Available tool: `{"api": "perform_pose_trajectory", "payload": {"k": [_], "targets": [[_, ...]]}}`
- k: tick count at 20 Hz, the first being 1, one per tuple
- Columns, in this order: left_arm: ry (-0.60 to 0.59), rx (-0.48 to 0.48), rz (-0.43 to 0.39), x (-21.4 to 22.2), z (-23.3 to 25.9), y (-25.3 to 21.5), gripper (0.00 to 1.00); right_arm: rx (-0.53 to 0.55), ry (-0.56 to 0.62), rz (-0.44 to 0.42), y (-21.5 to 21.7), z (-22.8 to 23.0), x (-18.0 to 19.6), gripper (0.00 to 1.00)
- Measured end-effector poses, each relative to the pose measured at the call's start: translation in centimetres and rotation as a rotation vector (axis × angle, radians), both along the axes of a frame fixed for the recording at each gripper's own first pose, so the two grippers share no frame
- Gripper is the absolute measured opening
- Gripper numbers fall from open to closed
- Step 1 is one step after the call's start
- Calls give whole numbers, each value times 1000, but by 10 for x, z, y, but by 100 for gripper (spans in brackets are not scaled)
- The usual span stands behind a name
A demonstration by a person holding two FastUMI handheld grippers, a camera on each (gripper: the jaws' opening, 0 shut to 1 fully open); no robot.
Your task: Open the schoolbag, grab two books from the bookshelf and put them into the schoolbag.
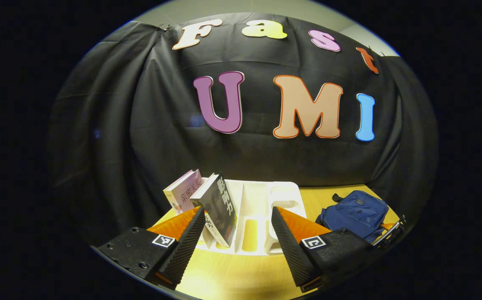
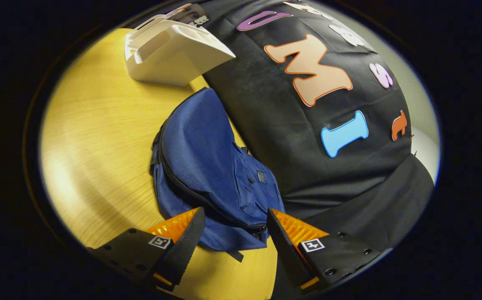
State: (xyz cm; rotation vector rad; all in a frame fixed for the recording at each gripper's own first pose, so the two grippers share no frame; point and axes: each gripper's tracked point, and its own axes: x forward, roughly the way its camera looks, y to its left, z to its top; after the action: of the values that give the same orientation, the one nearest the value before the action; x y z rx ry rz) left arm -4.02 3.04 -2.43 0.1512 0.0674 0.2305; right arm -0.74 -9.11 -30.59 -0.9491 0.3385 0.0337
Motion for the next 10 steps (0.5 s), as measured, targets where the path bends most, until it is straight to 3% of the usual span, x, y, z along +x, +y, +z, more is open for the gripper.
{"api": "perform_pose_trajectory", "payload": {"k": [1, 4, 5, 8, 9, 10], "targets": [[0, -1, 10, -1, 0, 3, 90, -10, 1, 4, 1, -1, 2, 96], [1, -4, 34, -3, 1, 11, 94, -53, 1, 23, 7, -6, 7, 100], [1, -4, 41, -3, 1, 13, 94, -65, 1, 28, 9, -7, 9, 96], [6, -11, 57, -3, -1, 18, 94, -72, -6, 26, 10, -4, 15, 96], [12, -17, 60, -3, -3, 19, 94, -67, -12, 24, 11, -3, 19, 88], [15, -23, 63, -2, -3, 19, 94, -63, -20, 23, 14, 1, 22, 96]]}}
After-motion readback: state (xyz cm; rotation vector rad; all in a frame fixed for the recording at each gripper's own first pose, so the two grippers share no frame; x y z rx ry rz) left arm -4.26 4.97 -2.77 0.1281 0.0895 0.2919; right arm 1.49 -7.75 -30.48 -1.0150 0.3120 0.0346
